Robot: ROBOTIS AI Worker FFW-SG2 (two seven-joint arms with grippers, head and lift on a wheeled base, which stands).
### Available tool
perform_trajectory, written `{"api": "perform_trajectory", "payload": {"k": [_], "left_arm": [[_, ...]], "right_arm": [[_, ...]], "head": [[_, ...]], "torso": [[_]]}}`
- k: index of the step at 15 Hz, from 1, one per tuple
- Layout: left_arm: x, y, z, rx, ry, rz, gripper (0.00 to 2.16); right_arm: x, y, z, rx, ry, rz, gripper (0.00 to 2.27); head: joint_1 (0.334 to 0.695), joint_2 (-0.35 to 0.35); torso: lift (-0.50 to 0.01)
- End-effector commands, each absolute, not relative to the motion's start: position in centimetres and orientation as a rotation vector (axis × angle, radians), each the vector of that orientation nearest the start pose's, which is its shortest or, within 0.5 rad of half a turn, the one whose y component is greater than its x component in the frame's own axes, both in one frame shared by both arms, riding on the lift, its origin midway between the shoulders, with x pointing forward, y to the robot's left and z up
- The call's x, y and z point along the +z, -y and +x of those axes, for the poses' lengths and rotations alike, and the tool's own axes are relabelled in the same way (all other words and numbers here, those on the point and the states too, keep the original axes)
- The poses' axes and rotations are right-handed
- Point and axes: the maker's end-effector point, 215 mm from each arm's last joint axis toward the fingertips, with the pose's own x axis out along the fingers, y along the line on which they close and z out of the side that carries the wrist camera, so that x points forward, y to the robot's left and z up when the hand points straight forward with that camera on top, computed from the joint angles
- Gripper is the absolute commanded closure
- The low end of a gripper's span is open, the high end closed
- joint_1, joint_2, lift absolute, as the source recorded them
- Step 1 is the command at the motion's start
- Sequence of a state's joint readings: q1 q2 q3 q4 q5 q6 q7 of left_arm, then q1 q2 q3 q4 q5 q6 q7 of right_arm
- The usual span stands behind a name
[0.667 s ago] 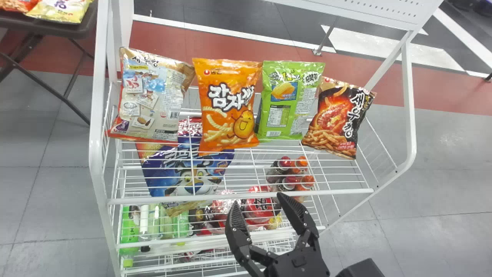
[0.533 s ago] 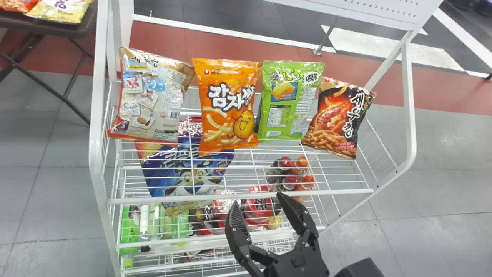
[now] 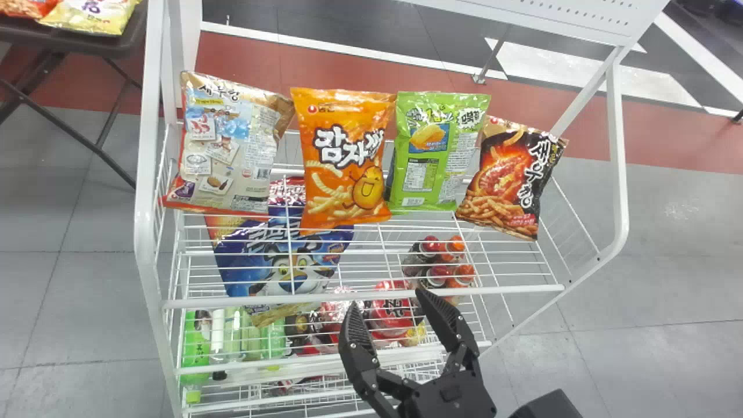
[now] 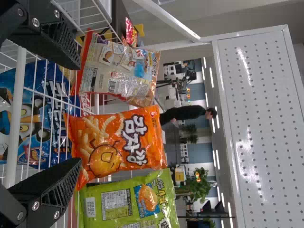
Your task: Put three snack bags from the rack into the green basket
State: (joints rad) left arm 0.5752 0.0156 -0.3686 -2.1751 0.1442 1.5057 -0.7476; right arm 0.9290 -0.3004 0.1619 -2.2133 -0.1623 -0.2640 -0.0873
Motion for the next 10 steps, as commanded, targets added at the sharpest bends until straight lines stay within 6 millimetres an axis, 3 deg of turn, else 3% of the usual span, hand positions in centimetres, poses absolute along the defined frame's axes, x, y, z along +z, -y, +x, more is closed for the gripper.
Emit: {"api": "perform_trajectory", "payload": {"k": [1,3,6,10], "left_arm": [[-48.3,8.3,6.7,-1.106,-1.435,-0.597,1.42],[-48.2,8.4,6.8,-1.111,-1.425,-0.600,1.42],[-48.3,8.8,6.6,-1.120,-1.423,-0.597,1.42],[-48.2,8.8,6.5,-1.125,-1.419,-0.586,1.42]], "right_arm": [[-34.1,17.1,30.5,0.199,-0.069,0.097,0.14],[-34.1,17.2,31.2,0.197,-0.055,0.092,0.14],[-34.3,16.3,34.6,0.199,-0.015,0.095,0.14],[-34.9,12.1,39.6,0.264,-0.021,0.089,0.14]], "head": [[0.695,-0.350],[0.695,-0.350],[0.695,-0.350],[0.695,-0.350]], "torso": [[0.000],[0.000],[0.000],[0.000]]}}
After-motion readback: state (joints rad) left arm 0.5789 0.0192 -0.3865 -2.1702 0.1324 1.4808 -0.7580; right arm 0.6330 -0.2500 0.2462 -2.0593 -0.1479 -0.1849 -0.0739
